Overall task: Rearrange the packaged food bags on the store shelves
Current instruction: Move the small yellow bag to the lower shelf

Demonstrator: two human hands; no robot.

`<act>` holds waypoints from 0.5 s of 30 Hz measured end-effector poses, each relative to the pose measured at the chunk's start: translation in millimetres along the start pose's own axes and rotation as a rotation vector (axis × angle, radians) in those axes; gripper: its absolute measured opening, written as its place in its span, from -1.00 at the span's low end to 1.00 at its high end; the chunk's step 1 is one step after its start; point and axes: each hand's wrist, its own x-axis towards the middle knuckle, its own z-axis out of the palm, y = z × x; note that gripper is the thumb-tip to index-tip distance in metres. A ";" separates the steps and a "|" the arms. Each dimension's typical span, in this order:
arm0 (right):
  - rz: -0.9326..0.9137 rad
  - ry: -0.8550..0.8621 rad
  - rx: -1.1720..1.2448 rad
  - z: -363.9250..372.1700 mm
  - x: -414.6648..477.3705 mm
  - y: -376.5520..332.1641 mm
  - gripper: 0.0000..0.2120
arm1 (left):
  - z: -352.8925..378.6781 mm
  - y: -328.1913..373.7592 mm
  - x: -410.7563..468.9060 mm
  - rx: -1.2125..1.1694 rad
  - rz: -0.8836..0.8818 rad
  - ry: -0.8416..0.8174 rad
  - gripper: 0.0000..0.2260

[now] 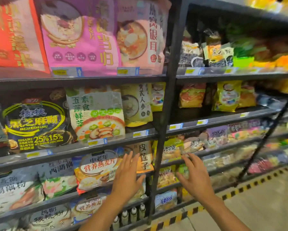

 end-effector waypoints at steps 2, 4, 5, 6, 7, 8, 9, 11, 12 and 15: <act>0.051 0.033 -0.019 -16.7 2.1 36.0 -0.34 | 15.7 37.0 19.2 -0.010 0.051 -0.016 -0.26; 0.103 0.053 -0.046 -35.1 5.9 74.8 -0.33 | 30.7 77.0 39.4 -0.015 0.099 -0.023 -0.25; 0.120 0.063 -0.059 -44.5 7.7 95.2 -0.31 | 38.5 97.4 49.3 -0.007 0.124 -0.022 -0.25; 0.134 0.073 -0.071 -53.3 9.5 116.0 -0.30 | 45.9 117.5 58.7 0.004 0.148 -0.018 -0.25; 0.144 0.081 -0.080 -61.9 11.5 136.2 -0.29 | 53.4 136.3 67.6 0.012 0.174 -0.013 -0.25; 0.155 0.087 -0.081 -70.9 13.2 155.9 -0.28 | 61.1 155.6 76.7 0.017 0.205 -0.004 -0.26; 0.166 0.093 -0.072 -79.8 15.1 175.9 -0.28 | 69.1 175.1 86.2 0.021 0.237 0.006 -0.26; 0.185 0.111 -0.055 -97.5 19.0 214.6 -0.30 | 86.2 213.5 106.5 0.013 0.289 0.026 -0.27; 0.194 0.120 -0.054 -105.2 21.3 233.5 -0.31 | 94.5 232.0 116.6 0.007 0.307 0.032 -0.28; 0.221 0.128 -0.045 -124.7 29.2 282.3 -0.31 | 116.8 280.1 144.5 0.006 0.323 0.034 -0.29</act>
